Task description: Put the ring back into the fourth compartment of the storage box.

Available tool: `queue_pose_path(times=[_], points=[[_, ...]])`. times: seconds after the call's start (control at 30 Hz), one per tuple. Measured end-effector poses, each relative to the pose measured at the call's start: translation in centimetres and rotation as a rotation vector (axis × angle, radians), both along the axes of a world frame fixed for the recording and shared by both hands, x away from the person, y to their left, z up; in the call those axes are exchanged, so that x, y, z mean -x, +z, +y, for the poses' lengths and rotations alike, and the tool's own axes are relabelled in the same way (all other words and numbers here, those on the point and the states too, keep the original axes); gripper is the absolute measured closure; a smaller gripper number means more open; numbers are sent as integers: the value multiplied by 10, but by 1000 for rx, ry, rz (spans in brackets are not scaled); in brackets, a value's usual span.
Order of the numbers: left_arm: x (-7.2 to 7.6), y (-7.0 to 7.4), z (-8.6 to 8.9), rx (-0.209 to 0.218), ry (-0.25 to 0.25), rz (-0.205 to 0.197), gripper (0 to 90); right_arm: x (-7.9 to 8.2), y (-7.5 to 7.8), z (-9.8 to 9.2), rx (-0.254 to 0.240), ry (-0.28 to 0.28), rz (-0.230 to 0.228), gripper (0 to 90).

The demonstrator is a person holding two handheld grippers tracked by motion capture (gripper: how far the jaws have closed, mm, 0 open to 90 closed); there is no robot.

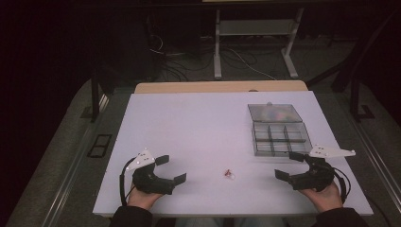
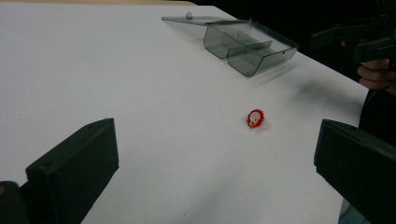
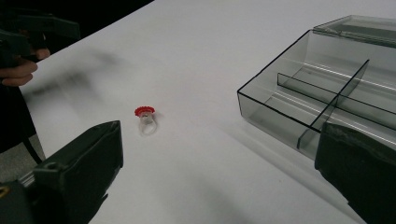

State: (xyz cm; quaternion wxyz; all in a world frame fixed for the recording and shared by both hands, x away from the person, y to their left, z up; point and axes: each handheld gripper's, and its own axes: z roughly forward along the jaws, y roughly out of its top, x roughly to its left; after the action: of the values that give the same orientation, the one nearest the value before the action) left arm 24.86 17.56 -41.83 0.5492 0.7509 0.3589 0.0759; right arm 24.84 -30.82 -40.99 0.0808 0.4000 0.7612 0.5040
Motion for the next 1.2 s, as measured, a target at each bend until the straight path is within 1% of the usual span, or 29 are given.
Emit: queue_pose_path(times=[0.1, 0.27, 0.37, 0.6, 0.7, 0.83, 0.9, 1.2], points=[[0, 0, 1, 15, 4, 6, 0, 0, -1, 0, 1, 0, 8, 5], [0, 0, 2, 14, 4, 4, 0, 0, -2, -1, 19, 5, 15, 5], [0, 0, 2, 16, 2, 5, 0, -1, -1, -3, 3, 1, 23, 5], [1, 0, 2, 16, 3, 3, 0, -1, 1, -6, 1, 3, 27, 5], [1, -1, 2, 17, 2, 7, 0, -1, 2, -6, 17, 11, 30, 5], [1, -1, 2, 17, 2, 5, 0, 0, 4, -5, 15, 19, 34, 5], [1, -1, 2, 16, 1, 7, 0, 0, 5, -4, 29, 26, 38, 5], [1, -1, 1, 15, -7, 1, 0, -4, 11, 6, 63, 52, 48, 5]])
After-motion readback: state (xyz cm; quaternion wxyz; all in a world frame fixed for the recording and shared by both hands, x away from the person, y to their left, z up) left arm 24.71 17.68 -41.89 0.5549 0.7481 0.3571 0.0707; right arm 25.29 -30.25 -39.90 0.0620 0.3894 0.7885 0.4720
